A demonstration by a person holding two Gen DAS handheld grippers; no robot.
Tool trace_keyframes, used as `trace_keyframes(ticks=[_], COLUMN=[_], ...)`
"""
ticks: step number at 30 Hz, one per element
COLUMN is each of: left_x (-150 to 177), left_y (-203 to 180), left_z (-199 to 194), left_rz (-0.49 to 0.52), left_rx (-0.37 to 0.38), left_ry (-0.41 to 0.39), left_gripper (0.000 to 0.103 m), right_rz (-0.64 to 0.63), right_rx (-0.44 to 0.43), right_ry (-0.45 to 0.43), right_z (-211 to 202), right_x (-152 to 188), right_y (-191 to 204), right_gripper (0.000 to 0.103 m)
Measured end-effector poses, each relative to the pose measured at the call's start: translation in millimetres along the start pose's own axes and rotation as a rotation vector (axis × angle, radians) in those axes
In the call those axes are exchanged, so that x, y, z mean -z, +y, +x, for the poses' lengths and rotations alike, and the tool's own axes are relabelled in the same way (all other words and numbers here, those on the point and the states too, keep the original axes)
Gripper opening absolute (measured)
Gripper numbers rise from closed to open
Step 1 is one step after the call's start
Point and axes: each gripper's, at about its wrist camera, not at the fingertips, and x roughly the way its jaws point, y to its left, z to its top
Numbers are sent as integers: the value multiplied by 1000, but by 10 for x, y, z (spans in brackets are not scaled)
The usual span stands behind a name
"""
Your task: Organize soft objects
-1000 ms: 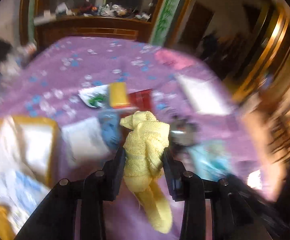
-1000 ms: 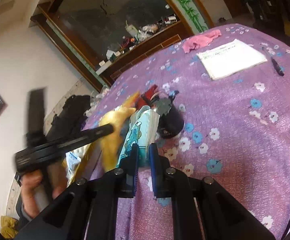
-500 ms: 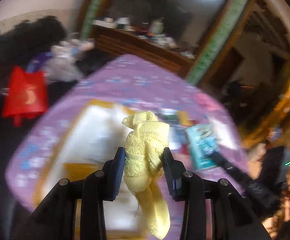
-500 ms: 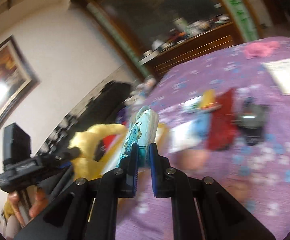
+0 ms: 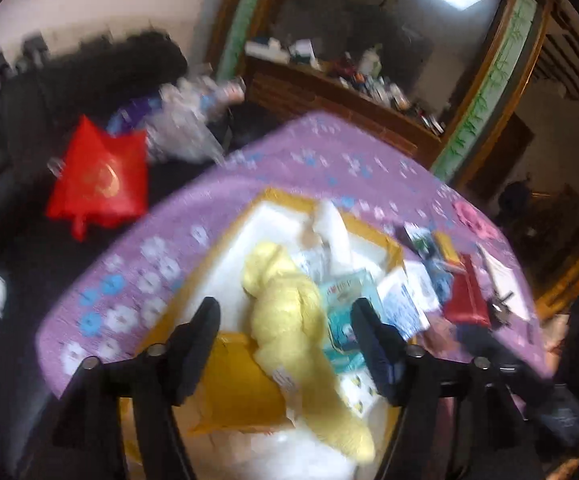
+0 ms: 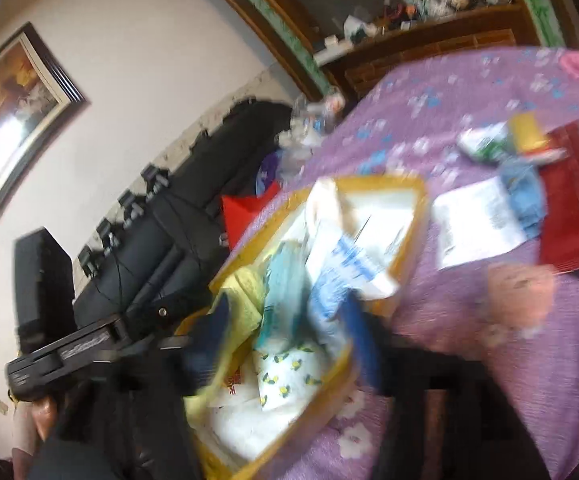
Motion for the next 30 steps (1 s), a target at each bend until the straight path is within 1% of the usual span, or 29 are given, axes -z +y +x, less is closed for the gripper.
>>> trace_keyframes(ticks=[1, 2, 3, 4, 5, 6, 7, 8, 9, 11, 13, 15, 16, 18, 20, 21, 24, 25, 26, 27, 28, 30], left_x=[5, 4, 21, 37, 46, 68, 102, 112, 147, 223, 301, 380, 379, 370, 329, 313, 290, 315, 353, 395, 444, 489], left_y=[-70, -136, -240, -368, -501, -662, -878, -1012, -1186, -1513, -1782, -1999, -2072, -2129, -2102, -2072, -1957, -1929, -1919, -1923, -1943, -1964], left_z=[-28, -52, -88, -135, -178, -221, -266, -273, -251, -40, 285, 588, 697, 869, 967, 990, 1031, 1041, 1048, 1059, 1055, 1070], left_rz=[17, 31, 49, 77, 107, 145, 195, 222, 262, 345, 419, 500, 523, 533, 500, 474, 402, 387, 378, 377, 389, 396], left_rx=[-33, -48, -45, -23, -3, 13, 38, 58, 86, 112, 139, 113, 104, 93, 95, 99, 74, 83, 83, 73, 63, 65], left_ry=[-14, -18, -22, -25, -32, -42, -53, -57, -49, 41, 144, 215, 242, 276, 291, 290, 292, 303, 313, 317, 315, 310], left_gripper=[73, 73, 73, 73, 73, 73, 73, 74, 74, 74, 74, 74, 74, 74, 74, 74, 74, 74, 74, 74, 74, 74], right_rz=[-2, 3, 11, 19, 36, 44, 51, 69, 83, 99, 90, 113, 112, 60, 17, -28, -142, -158, -146, -114, -107, -121], right_rx=[24, 34, 41, 51, 91, 124, 164, 226, 261, 329, 396, 459, 464, 493, 511, 533, 647, 668, 682, 675, 671, 684], right_ry=[-4, -8, -14, -16, -4, 10, 23, 34, 49, 106, 151, 181, 178, 178, 185, 193, 235, 232, 233, 223, 206, 213], right_z=[-118, -220, -324, -387, -485, -530, -574, -633, -657, -644, -565, -509, -505, -483, -399, -325, -120, -97, -89, -103, -123, -103], right_x=[-26, -38, -45, -45, -40, -32, -27, -17, -18, -10, 2, 43, 59, 88, 89, 95, 106, 103, 97, 86, 86, 86], right_y=[-42, -111, -200, -275, -438, -551, -674, -869, -995, -1221, -1376, -1501, -1535, -1513, -1475, -1439, -1373, -1368, -1394, -1456, -1479, -1458], right_gripper=[72, 72, 73, 74, 77, 78, 78, 78, 78, 78, 78, 77, 77, 78, 87, 90, 90, 97, 101, 103, 103, 103])
